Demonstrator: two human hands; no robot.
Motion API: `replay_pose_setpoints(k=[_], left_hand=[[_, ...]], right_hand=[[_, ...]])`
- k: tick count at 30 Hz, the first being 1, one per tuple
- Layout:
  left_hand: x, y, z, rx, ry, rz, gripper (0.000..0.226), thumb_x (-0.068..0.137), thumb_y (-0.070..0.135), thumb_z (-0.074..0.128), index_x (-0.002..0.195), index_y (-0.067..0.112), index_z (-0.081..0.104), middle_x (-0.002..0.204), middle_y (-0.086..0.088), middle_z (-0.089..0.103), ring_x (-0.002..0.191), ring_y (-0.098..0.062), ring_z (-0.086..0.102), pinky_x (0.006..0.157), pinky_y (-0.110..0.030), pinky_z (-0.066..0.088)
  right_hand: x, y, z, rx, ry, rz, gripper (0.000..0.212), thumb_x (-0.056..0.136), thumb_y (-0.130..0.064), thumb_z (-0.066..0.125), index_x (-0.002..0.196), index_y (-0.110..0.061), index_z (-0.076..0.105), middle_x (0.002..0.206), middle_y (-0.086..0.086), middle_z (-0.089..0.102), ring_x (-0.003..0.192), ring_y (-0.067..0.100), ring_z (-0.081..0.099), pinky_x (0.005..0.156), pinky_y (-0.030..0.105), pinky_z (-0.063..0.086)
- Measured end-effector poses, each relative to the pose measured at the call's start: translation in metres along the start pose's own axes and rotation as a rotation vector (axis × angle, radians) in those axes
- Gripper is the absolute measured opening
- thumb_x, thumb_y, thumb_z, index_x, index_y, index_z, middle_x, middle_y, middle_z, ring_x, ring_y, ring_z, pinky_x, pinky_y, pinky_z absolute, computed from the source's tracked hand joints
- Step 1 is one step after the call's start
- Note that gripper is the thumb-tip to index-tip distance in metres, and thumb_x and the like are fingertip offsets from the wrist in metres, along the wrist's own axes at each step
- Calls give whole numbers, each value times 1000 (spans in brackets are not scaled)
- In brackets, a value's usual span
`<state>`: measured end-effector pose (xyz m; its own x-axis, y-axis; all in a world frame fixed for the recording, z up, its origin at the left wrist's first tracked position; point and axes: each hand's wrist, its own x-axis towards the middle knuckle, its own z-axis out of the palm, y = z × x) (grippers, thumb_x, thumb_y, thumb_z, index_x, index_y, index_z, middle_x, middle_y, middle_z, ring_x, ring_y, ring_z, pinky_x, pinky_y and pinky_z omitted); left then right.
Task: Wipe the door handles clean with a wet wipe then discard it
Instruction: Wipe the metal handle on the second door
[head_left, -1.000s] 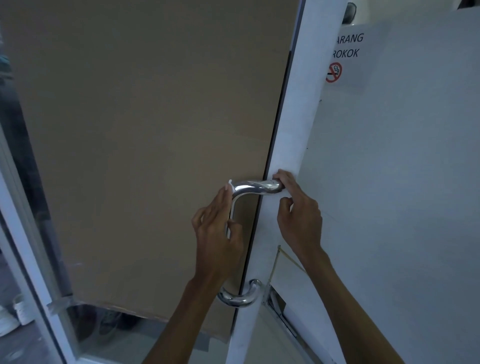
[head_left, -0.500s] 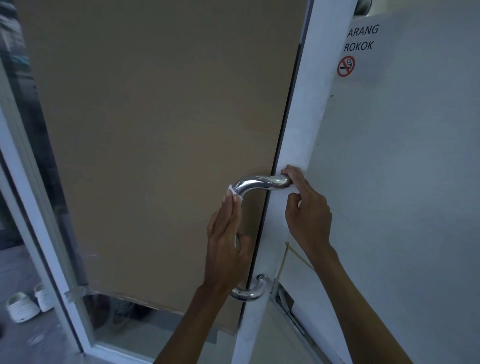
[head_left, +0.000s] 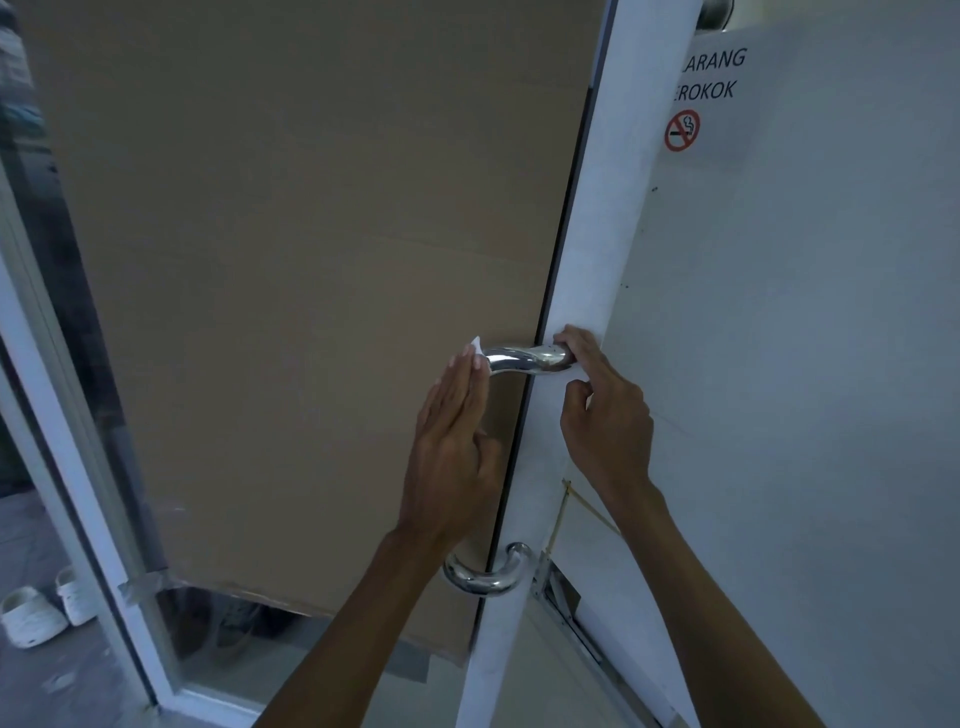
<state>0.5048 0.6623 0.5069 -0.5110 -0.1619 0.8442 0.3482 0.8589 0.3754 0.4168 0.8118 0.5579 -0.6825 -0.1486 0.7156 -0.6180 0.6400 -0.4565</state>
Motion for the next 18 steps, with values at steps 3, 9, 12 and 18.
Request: replay_pose_setpoints(k=[3, 9, 12, 18], left_hand=[[13, -2, -3, 49, -9, 60, 69, 94, 1, 44, 161, 1, 28, 170, -8, 28, 159, -23, 22, 125, -52, 30], [32, -1, -6, 202, -64, 350, 66, 92, -5, 38, 158, -1, 35, 167, -15, 31, 159, -29, 23, 129, -47, 22], [20, -19, -7, 198, -27, 314, 69, 90, -16, 38, 158, -2, 33, 168, -17, 29, 159, -30, 22, 127, -52, 27], [27, -9, -1, 224, -76, 414, 71, 88, -18, 26, 156, -4, 35, 167, -20, 28, 158, -36, 22, 127, -54, 25]], right_hand=[[0, -1, 0, 9, 12, -2, 65, 94, -4, 47, 145, -43, 55, 140, -18, 66, 56, 7, 51, 52, 20, 34], [0, -2, -5, -47, 34, -34, 63, 94, -2, 47, 144, -39, 59, 128, -9, 74, 56, 8, 49, 49, 16, 26], [3, -1, -8, -67, 24, -47, 62, 94, -3, 48, 143, -39, 60, 133, -12, 71, 58, 11, 55, 50, 16, 30], [2, 0, -3, -58, 34, -24, 61, 96, -5, 47, 146, -38, 58, 129, -7, 74, 60, 12, 53, 51, 15, 27]])
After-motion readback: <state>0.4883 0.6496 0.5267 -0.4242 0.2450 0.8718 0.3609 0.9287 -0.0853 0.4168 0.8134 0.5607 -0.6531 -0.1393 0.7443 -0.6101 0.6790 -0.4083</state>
